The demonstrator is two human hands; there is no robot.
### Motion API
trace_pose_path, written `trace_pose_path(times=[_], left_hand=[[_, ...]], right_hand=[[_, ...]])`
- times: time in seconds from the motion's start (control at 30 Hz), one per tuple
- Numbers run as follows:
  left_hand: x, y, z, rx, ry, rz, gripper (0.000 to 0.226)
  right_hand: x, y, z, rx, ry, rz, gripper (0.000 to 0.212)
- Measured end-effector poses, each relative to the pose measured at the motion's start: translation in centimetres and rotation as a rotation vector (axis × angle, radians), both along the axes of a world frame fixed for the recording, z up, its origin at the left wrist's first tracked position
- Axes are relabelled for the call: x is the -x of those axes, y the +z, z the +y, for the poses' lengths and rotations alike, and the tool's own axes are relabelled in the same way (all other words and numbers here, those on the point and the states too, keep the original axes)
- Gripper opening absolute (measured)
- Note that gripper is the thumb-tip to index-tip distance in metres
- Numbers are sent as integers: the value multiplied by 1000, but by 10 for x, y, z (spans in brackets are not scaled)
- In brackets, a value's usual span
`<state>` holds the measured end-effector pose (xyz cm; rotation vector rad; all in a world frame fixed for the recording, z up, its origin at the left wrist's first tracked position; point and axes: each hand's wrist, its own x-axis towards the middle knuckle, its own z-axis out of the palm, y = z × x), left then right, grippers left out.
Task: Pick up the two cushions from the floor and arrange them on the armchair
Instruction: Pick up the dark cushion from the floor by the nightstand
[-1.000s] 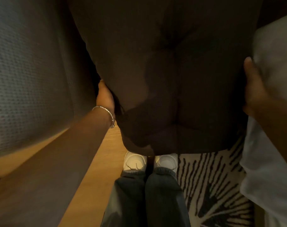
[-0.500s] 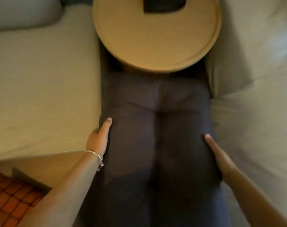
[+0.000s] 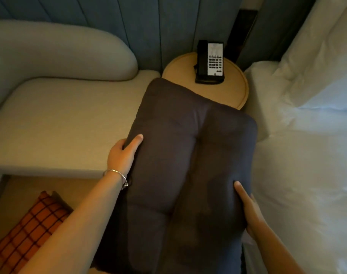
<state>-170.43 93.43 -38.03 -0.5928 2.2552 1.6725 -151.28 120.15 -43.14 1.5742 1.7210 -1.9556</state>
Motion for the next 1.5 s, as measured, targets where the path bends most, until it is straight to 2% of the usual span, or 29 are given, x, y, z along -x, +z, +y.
trace_pose_path(times=[0.23, 0.37, 0.5, 0.57, 0.63, 0.8, 0.93, 1.07, 1.17, 1.27, 1.37, 1.5], left_hand=[[-13, 102, -65, -129, 123, 163, 38], [-17, 153, -126, -232, 219, 199, 42], [-19, 193, -202, -332, 289, 267, 37], [-22, 208, -243, -374, 331, 311, 33], [-24, 216, -282, -395, 369, 352, 35], [-24, 218, -343, -434, 380, 350, 45], [-13, 209, -371, -456, 359, 297, 61], [3, 200, -383, -461, 403, 318, 59], [16, 201, -389, -432, 429, 367, 53], [30, 205, -401, -384, 469, 402, 56], [45, 202, -420, -370, 496, 413, 70], [74, 200, -452, -359, 476, 404, 103]], right_hand=[[24, 88, -28, -16, 158, 211, 129], [58, 144, -70, -46, 271, 359, 124], [90, 184, -131, -11, 378, 464, 119], [105, 201, -169, 20, 433, 530, 104], [117, 213, -205, 55, 457, 587, 88], [144, 218, -262, 157, 446, 622, 92], [171, 217, -284, 145, 447, 644, 88], [206, 221, -289, 106, 476, 666, 88], [232, 217, -297, 89, 528, 630, 98], [250, 205, -312, 116, 562, 616, 108], [269, 199, -332, 121, 589, 599, 113], [301, 197, -368, 106, 624, 598, 122]])
